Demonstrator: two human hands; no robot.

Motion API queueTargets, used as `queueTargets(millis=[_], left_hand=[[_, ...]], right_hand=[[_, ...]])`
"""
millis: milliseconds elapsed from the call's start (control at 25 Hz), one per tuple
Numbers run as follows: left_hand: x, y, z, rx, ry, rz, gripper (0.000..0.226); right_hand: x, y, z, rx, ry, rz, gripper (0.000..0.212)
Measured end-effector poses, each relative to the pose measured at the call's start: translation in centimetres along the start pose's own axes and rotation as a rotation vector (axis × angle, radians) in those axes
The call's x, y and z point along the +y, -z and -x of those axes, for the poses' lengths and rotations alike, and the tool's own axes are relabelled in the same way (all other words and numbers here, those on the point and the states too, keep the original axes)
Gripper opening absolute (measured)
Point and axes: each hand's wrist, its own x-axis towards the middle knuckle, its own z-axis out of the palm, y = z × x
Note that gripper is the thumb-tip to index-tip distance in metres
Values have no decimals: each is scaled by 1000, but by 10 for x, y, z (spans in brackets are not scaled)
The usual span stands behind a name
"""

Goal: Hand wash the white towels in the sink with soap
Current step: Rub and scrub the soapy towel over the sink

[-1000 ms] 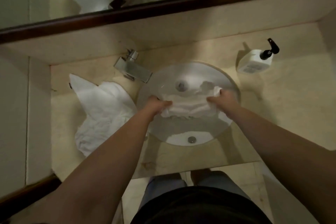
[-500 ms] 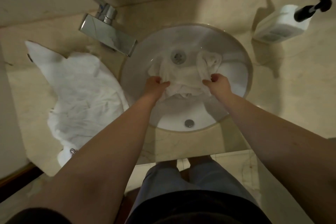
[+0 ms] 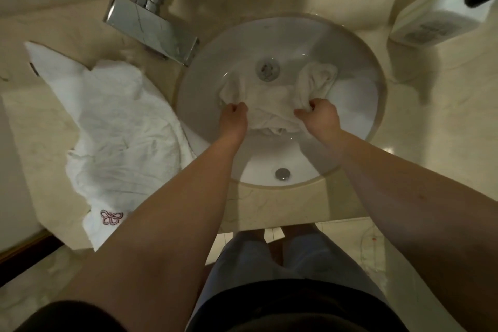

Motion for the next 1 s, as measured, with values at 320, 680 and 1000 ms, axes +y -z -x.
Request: queueTargets(millis=[320, 680, 1000], left_hand=[[-2, 9, 43, -44, 112, 390, 49], [63, 58, 152, 164, -346, 252, 33], [101, 92, 242, 295, -927, 299, 30]], right_hand=[[-8, 33, 44, 20, 55, -447, 24], [-39, 103, 114, 257, 190, -551, 42], [-99, 174, 202, 307, 406, -733, 36]])
